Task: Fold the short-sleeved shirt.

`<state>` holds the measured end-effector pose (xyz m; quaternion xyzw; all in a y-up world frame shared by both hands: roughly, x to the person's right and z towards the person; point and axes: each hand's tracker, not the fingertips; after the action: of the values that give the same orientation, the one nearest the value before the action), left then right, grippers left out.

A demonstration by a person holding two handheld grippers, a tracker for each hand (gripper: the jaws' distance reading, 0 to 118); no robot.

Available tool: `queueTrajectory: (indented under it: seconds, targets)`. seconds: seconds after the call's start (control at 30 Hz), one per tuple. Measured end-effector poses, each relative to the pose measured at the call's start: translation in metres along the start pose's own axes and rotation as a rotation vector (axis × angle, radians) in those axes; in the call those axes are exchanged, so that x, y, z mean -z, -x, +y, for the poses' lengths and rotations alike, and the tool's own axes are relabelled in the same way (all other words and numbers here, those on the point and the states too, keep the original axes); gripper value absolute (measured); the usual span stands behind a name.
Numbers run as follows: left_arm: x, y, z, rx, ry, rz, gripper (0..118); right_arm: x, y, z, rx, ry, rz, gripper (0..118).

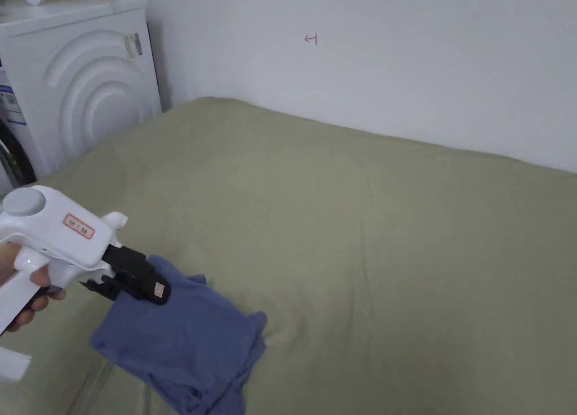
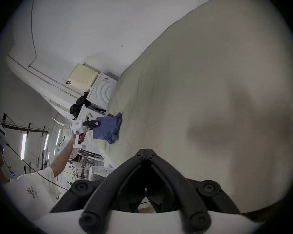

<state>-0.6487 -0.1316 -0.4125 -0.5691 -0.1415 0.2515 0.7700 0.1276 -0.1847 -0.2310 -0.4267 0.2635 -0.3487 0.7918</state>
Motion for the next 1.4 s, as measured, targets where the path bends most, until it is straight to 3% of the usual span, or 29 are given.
queueTrajectory:
  seconds: [0.17, 0.23, 0.27, 0.47, 0.6, 0.63, 0.67, 0.7, 0.73, 0.77, 0.93, 0.97, 1.03, 1.2, 1.27, 1.4]
  targets:
    - [0.006, 0.005, 0.011, 0.027, 0.027, 0.037, 44, -0.003, 0.001, 0.004, -0.003, -0.003, -0.025, 0]
    - [0.002, 0.000, 0.012, 0.026, -0.013, 0.073, 91, -0.009, -0.005, 0.007, -0.001, -0.009, -0.021, 0]
    - [-0.003, -0.004, 0.009, 0.007, -0.018, 0.085, 108, -0.010, -0.005, 0.009, 0.000, -0.013, -0.025, 0]
    - [-0.035, -0.020, -0.018, 0.018, -0.087, 0.159, 109, -0.028, 0.002, 0.016, -0.040, -0.054, 0.005, 0]
    - [-0.044, -0.068, -0.048, 0.073, -0.206, 0.147, 102, -0.047, 0.013, 0.027, -0.086, -0.109, 0.030, 0]
    - [-0.042, -0.082, -0.056, 0.066, -0.215, 0.111, 87, -0.051, 0.017, 0.030, -0.098, -0.132, 0.014, 0]
    - [-0.039, -0.102, -0.062, 0.078, -0.233, 0.094, 42, -0.056, 0.022, 0.034, -0.102, -0.164, -0.016, 0]
    - [-0.031, -0.125, -0.072, 0.093, -0.242, 0.055, 6, -0.060, 0.027, 0.039, -0.106, -0.167, -0.016, 0]
    - [-0.021, -0.154, -0.083, 0.155, -0.274, 0.071, 2, -0.066, 0.030, 0.044, -0.143, -0.175, -0.027, 0]
    - [-0.013, -0.180, -0.093, 0.198, -0.306, 0.102, 1, -0.073, 0.040, 0.051, -0.211, -0.215, -0.098, 0]
    - [0.024, -0.307, -0.146, 0.202, -0.553, -0.033, 1, -0.096, 0.106, 0.067, -0.468, -0.441, -0.389, 0]
    - [0.029, -0.325, -0.152, 0.260, -0.591, -0.057, 1, -0.098, 0.120, 0.066, -0.526, -0.495, -0.430, 0]
    - [0.040, -0.372, -0.173, 0.338, -0.705, 0.063, 1, -0.098, 0.142, 0.062, -0.588, -0.642, -0.546, 0]
    - [0.056, -0.435, -0.203, 0.471, -0.944, 0.212, 2, -0.093, 0.174, 0.056, -0.708, -0.843, -0.671, 0]
    - [0.059, -0.450, -0.215, 0.523, -1.038, 0.286, 2, -0.089, 0.181, 0.054, -0.741, -0.868, -0.668, 0]
    - [0.060, -0.463, -0.220, 0.565, -1.025, 0.296, 1, -0.087, 0.188, 0.048, -0.813, -0.853, -0.686, 0]
